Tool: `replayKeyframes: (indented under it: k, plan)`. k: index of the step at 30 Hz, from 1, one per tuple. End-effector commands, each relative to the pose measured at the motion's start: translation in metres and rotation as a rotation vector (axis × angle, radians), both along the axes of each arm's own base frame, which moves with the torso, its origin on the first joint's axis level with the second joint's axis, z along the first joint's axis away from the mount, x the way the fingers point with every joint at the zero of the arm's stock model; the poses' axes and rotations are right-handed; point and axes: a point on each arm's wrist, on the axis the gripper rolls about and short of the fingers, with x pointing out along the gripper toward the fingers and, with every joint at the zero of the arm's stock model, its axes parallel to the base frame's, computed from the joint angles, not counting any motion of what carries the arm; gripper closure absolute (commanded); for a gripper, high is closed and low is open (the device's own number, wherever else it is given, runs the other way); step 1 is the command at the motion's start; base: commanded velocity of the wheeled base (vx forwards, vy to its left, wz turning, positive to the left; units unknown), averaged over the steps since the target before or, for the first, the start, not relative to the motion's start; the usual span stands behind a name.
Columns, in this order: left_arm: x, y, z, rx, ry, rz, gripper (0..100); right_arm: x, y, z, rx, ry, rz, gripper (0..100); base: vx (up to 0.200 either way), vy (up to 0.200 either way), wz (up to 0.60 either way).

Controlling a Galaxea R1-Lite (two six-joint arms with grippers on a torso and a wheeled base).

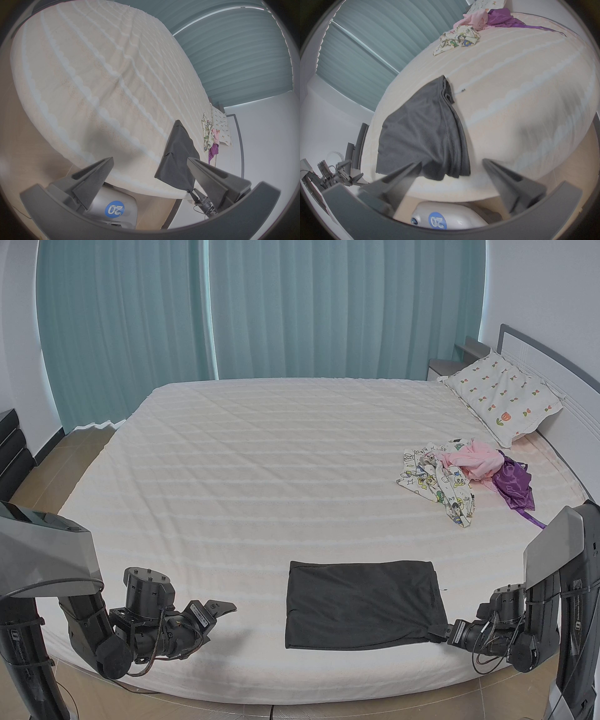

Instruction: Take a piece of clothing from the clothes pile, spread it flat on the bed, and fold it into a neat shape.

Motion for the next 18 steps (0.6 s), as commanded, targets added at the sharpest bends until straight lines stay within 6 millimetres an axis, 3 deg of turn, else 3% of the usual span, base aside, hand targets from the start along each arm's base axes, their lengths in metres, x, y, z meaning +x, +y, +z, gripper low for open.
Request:
replayKeyframes:
  k: [1, 10, 18]
  plan:
    - [0.0, 0.0, 0.0, 0.001, 0.0, 0.002, 0, 0.014, -0.006, 0.011, 0.023, -0.086, -0.034, 0, 0.0, 0.0, 0.0]
    - [0.003, 0.0, 0.0, -0.002, -0.007, 0.005, 0, 0.04, -0.028, 0.016, 0.206, -0.13, -0.187, 0, 0.0, 0.0, 0.0]
    - [0.004, -0.001, 0.0, 0.007, -0.011, 0.024, 0, 0.043, -0.03, 0.019, 0.291, -0.119, -0.195, 0, 0.0, -0.025, 0.0]
